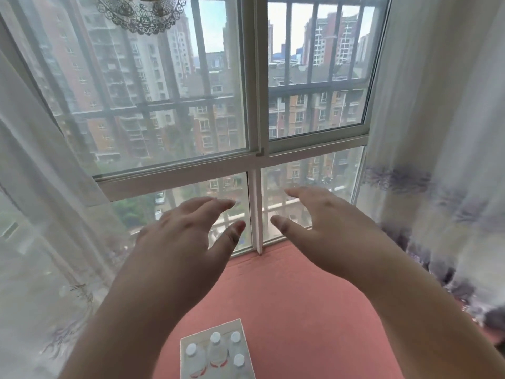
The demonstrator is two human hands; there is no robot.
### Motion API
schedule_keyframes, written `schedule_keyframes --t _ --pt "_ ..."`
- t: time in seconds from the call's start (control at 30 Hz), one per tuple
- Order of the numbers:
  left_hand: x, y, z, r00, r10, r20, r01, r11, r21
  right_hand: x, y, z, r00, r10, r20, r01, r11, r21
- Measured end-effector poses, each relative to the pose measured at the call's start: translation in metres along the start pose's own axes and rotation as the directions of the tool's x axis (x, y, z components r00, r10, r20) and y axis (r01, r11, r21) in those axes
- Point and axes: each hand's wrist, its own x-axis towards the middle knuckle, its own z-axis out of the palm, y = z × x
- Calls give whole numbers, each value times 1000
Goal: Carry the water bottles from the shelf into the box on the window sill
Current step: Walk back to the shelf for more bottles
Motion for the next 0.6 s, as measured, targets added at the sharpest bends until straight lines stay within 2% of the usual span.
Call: schedule_keyframes --t 0.3,0.5,0.6 --pt "-4 -23 14 958 261 114 -248 961 -120 -62 -19 27 956 281 -82 -286 957 -54" --pt "-19 -22 44 885 431 176 -397 896 -199 -123 -14 49 856 486 -178 -507 855 -106" --pt "-30 2 60 820 529 220 -473 842 -259 -168 -7 50 771 594 -227 -623 777 -83"
